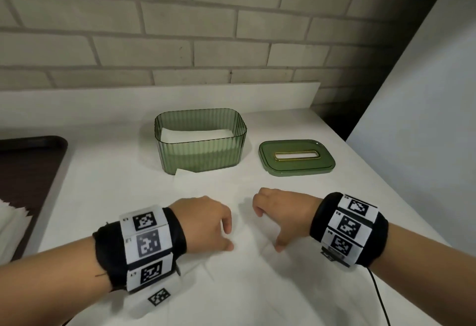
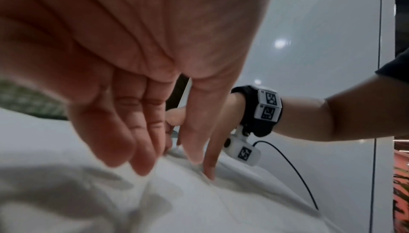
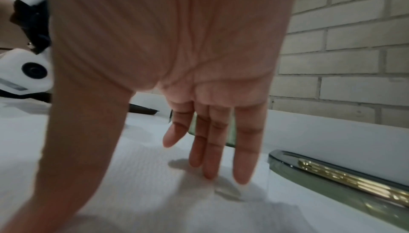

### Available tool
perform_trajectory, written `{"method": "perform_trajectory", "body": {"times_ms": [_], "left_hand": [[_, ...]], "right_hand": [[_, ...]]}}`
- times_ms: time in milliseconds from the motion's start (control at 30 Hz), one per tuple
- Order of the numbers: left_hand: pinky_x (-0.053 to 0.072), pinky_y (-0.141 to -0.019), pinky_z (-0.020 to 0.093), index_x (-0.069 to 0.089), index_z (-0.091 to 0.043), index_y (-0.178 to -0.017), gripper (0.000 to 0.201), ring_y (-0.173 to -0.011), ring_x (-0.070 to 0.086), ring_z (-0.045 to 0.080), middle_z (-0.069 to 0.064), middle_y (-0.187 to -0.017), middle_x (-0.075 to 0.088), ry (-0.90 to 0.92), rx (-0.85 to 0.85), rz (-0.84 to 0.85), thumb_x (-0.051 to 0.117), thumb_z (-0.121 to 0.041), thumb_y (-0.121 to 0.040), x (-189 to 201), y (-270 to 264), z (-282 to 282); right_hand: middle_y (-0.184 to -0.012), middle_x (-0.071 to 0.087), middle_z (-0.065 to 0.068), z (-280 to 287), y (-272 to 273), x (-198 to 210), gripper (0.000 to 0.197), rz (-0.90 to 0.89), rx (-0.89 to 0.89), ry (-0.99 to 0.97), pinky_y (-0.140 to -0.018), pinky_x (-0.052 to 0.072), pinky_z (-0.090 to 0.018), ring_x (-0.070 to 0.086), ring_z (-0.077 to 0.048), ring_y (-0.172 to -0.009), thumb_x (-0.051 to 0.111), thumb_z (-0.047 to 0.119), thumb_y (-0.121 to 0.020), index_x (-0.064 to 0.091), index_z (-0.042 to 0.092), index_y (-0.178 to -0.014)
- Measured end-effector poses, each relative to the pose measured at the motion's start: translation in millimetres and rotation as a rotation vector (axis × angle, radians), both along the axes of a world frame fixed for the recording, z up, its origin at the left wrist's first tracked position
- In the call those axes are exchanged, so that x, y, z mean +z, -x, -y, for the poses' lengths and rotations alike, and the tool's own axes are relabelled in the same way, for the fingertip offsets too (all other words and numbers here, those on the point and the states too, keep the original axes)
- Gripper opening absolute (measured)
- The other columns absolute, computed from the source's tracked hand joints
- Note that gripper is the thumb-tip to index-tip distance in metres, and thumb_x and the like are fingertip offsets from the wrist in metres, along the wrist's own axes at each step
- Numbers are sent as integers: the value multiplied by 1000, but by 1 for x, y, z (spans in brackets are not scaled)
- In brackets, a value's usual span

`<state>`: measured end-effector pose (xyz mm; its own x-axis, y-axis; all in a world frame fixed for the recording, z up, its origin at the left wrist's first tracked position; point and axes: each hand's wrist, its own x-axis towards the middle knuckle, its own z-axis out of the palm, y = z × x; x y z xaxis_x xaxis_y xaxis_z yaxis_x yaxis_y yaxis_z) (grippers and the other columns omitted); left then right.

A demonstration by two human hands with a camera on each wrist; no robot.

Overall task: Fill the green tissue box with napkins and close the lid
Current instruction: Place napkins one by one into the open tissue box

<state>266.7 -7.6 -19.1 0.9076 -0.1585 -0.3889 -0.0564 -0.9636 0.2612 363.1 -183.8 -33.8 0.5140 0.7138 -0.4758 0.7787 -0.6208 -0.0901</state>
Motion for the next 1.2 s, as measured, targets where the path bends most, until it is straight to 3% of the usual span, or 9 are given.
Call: {"method": "perform_trajectory", "body": {"times_ms": [167, 300, 500, 733, 800, 933, 1067, 1133, 1200], "left_hand": [[43, -78, 23, 62, -29, -98, 31, -83, 53, 5, -16, -88, 59, 121, -31, -119, 63, -52, -78, -13, 7, 13], [40, -76, 23, 58, -28, -106, 39, -90, 56, 10, -10, -98, 61, 141, -57, -144, 62, -55, -78, -25, 10, 32], [46, -81, 29, 62, -24, -100, 31, -93, 60, 14, -6, -98, 65, 126, -67, -132, 63, -48, -81, -29, 7, 46], [43, -79, 25, 63, -18, -102, 23, -99, 60, 16, -1, -102, 67, 201, -48, -141, 57, -35, -88, -31, 2, 43], [44, -81, 25, 57, -19, -110, 33, -98, 58, 16, -2, -99, 62, 288, 13, -157, 61, -40, -85, -30, 1, 43], [44, -92, 26, 54, -20, -120, 46, -109, 56, 16, -3, -119, 61, 316, -13, -194, 63, -46, -83, -28, 0, 40], [44, -67, 14, 64, -20, -106, 28, -79, 58, 6, -5, -98, 66, 372, 65, -97, 63, -38, -85, -18, -8, 18], [39, -50, 8, 64, -17, -101, 25, -63, 52, 1, -9, -83, 60, 425, 144, -78, 66, -35, -84, -9, -11, 1], [42, -48, 11, 66, -16, -100, 25, -63, 53, 4, -7, -81, 61, 489, 215, -63, 68, -34, -82, -1, -13, -16]], "right_hand": [[-85, 37, 8, 13, -3, 2, 52, 40, -118, 126, -75, 45, -35, 44, -18, -84, 74, 53, -66, 39, 23, -89], [-85, 42, 8, 21, -1, 3, 54, 20, -197, 172, -62, 39, -29, 47, -20, -79, 69, 62, -67, 40, 24, -90], [-76, 39, 17, 28, -3, 6, 27, -71, -157, 59, -62, 35, -20, 45, -12, -85, 73, 38, -77, 60, 23, -95], [-74, 44, 17, 31, 0, 4, 19, -78, -109, -30, -66, 37, -20, 48, -10, -82, 68, 33, -82, 65, 22, -96], [-73, 48, 17, 30, 1, 9, 14, -80, -103, -89, -68, 37, -21, 49, -9, -79, 66, 33, -82, 64, 24, -92], [-77, 57, 16, 26, -4, 29, 10, -100, -123, -220, -63, 36, -12, 50, -2, -75, 67, 33, -83, 65, 27, -91], [-89, 64, 14, 22, -15, 40, 13, -94, -115, -310, -71, 40, -11, 54, -2, -80, 69, 34, -82, 66, 26, -93], [-89, 68, 10, 18, -19, 43, 14, -129, -142, -379, -78, 46, -19, 59, -4, -82, 74, 32, -78, 66, 27, -90], [-90, 68, 6, 15, -21, 43, 21, -138, -174, -429, -82, 48, -27, 60, -9, -84, 77, 31, -74, 66, 25, -91]]}}
